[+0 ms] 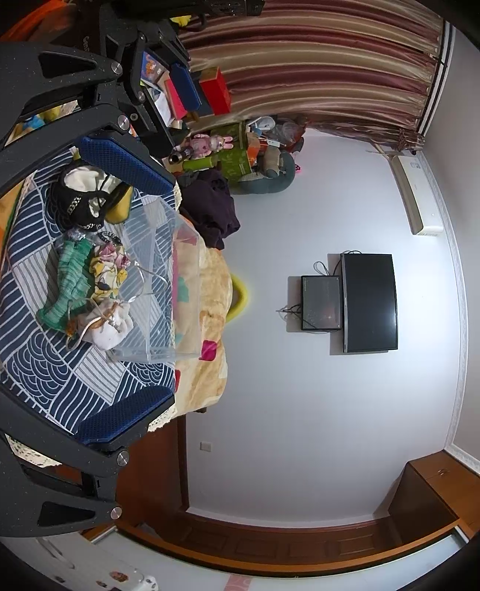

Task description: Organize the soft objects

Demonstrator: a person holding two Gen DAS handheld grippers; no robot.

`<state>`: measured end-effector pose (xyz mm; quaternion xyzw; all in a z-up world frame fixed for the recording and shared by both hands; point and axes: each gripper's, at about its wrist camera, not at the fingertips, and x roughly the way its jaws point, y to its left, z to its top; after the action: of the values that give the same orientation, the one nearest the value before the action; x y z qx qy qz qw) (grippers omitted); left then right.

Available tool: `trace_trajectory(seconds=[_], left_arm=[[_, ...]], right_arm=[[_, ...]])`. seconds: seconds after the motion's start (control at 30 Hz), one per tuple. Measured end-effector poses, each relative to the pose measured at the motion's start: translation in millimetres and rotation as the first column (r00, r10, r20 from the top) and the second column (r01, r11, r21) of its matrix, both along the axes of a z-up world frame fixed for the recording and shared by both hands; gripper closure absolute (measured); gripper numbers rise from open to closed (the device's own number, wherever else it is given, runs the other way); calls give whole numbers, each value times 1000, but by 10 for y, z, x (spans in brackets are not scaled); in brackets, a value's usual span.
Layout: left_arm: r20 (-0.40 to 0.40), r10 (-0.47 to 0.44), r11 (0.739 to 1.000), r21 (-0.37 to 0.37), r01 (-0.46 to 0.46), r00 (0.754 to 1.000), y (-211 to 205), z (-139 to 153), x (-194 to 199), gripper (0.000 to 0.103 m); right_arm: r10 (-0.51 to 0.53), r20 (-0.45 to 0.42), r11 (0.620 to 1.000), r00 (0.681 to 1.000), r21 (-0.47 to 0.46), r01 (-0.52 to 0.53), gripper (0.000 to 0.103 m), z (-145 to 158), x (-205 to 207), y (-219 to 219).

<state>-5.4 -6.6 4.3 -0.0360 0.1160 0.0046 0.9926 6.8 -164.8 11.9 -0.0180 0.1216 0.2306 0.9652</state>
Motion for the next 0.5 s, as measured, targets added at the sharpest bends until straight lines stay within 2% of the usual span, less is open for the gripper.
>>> trace_trajectory(seconds=[0.5], left_arm=[[6,1,1000,0,-1,1000,4,-10,-10,0]], right_arm=[[-3,6,1000,1000,1,3,0,6,-16,7]])
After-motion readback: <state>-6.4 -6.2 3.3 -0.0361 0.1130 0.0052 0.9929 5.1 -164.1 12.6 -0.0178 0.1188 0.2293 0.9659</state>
